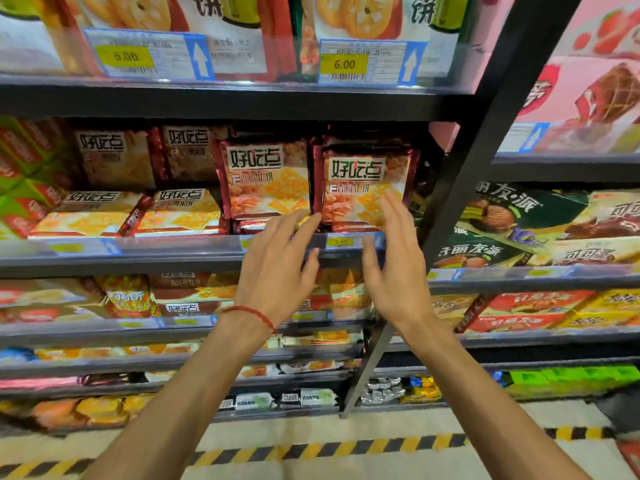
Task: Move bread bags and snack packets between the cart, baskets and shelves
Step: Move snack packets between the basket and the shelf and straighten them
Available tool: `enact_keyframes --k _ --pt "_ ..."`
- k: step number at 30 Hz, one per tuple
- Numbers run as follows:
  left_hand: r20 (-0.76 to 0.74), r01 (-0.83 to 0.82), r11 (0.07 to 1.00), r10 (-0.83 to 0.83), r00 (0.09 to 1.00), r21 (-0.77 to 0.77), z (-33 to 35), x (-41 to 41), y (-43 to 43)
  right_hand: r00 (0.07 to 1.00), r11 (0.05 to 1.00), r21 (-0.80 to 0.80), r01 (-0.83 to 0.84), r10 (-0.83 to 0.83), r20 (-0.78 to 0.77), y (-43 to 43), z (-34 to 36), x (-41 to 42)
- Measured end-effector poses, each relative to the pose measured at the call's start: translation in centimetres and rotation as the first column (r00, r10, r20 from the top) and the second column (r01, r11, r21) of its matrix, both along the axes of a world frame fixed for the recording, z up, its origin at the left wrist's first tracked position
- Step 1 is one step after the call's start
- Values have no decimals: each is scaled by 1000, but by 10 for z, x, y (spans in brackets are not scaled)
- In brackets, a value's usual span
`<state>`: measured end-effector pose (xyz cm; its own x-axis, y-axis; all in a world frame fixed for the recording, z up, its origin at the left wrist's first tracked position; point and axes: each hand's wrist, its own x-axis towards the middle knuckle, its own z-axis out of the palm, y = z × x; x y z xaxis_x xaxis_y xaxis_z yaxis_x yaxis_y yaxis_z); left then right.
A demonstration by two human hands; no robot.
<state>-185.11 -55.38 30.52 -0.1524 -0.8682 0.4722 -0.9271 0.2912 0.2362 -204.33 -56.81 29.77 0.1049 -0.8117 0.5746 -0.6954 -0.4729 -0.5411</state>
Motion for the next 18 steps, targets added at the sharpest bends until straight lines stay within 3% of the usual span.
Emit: enact_keyframes --k 5,8,13,18 --pt "253 -102 995 95 963 16 -17 12 41 936 964 -89 -251 218 -275 10 -24 -9" --pt "307 -194 979 164 937 68 -36 23 86 860 914 -87 -397 338 -382 21 -40 1" --pt "369 -375 910 293 882 175 -72 55 168 642 803 43 -594 506 -576 51 -69 43" --pt "425 -593 760 460 780 266 -98 101 256 467 671 108 -733 613 -637 94 -100 114"
